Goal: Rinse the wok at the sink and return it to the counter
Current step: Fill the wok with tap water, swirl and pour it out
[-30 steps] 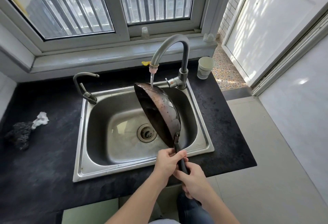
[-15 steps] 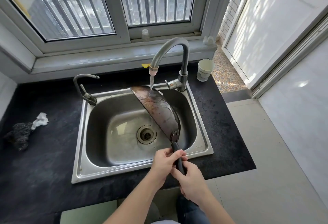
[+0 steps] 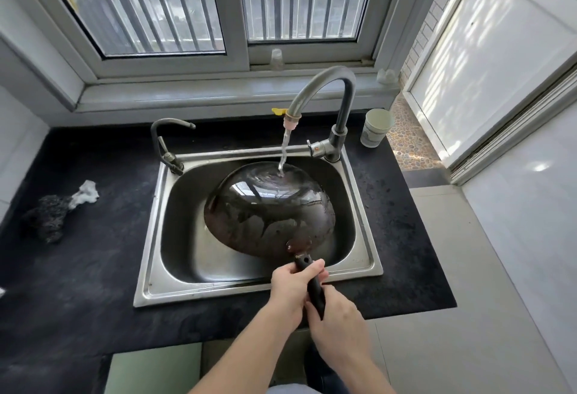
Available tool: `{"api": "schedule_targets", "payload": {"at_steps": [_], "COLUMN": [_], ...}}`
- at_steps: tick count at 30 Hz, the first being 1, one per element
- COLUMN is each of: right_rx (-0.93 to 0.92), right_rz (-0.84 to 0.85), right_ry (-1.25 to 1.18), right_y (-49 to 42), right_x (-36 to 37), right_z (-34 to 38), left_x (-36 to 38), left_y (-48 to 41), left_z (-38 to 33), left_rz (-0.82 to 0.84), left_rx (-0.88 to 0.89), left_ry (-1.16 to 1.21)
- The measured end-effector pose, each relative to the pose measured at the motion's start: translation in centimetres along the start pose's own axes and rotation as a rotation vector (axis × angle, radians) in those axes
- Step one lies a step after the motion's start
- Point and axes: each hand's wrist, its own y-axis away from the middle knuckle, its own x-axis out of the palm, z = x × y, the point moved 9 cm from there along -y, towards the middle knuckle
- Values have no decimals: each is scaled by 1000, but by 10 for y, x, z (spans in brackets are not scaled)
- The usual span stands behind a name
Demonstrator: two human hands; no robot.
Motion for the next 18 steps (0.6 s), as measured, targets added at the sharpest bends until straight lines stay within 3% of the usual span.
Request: {"api": "schedule_targets", "payload": {"at_steps": [3,5,8,10,14,18], "right_rx": [58,140,292,329,296,163], "right_rz": [65,176,518,614,492,401], "right_ry": [-70,-362,-950,-1138,-1014,-714], "right_y": [2,1,10,14,10,4], "right_x": [7,16,37,41,45,42], "right_z": [2,2,21,32,30,18], "left_x": [-8,-14,-20,-19,-22,-25], "left_y": [1,2,2,3,3,3], "left_z": [-2,-7,-15,-19,-17,-9], "left_rz": [5,44,106,134,111,43], "left_rx": [8,30,58,72,82,91], "left_ry": [76,66,19,-4,-81,-247]}}
